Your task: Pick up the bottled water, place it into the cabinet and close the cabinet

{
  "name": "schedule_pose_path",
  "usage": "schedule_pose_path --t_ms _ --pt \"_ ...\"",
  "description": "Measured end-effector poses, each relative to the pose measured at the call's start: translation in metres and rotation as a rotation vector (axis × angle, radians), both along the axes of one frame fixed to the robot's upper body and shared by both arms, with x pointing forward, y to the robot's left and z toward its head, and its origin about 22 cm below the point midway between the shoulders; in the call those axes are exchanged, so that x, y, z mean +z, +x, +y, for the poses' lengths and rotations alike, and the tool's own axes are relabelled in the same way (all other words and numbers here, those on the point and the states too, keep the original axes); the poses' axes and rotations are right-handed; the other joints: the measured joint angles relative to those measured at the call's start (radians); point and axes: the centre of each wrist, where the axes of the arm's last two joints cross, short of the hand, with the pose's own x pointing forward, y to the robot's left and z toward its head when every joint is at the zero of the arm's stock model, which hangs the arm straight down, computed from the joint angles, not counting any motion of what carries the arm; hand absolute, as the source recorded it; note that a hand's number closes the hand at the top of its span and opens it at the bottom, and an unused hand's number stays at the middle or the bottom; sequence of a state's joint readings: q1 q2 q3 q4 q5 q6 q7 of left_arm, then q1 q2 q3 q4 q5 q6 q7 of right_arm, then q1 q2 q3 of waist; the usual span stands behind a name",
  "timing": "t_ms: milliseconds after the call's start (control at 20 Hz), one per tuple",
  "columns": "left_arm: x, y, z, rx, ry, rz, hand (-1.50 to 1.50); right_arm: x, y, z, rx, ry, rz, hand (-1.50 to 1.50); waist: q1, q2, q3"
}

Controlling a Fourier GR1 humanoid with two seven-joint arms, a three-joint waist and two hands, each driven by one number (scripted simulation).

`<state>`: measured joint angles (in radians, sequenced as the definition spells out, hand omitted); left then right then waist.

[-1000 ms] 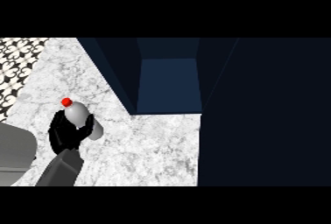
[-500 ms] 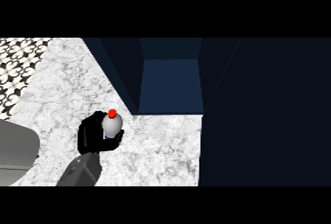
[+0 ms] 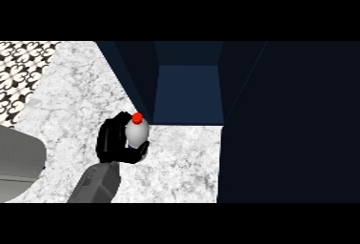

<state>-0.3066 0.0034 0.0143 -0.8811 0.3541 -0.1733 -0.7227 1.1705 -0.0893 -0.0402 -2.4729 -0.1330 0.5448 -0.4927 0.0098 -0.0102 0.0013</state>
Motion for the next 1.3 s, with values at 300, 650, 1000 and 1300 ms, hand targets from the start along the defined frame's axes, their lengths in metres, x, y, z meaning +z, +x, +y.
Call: schedule_pose_path --t_ms 300,650,1000,1300 --pt "0.052 -0.001 -0.047 -0.080 0.006 -0.044 1.50 -0.001 0.004 0.001 0.005 0.001 -0.009 -1.50 -0.001 0.000 0.000" --pt "0.121 -0.021 -0.104 -0.125 0.041 -0.045 1.50 -0.002 0.009 0.002 0.009 0.008 -0.010 -1.50 -0.007 0.003 -0.001" --pt "0.169 -0.022 -0.147 -0.060 0.086 -0.049 1.50 -0.001 0.014 -0.002 0.015 -0.014 -0.019 -1.50 -0.025 0.009 -0.001" --pt "0.197 0.006 -0.165 0.016 0.132 -0.048 1.50 0.001 0.016 -0.005 0.015 -0.028 -0.017 -1.50 -0.033 0.012 -0.001"
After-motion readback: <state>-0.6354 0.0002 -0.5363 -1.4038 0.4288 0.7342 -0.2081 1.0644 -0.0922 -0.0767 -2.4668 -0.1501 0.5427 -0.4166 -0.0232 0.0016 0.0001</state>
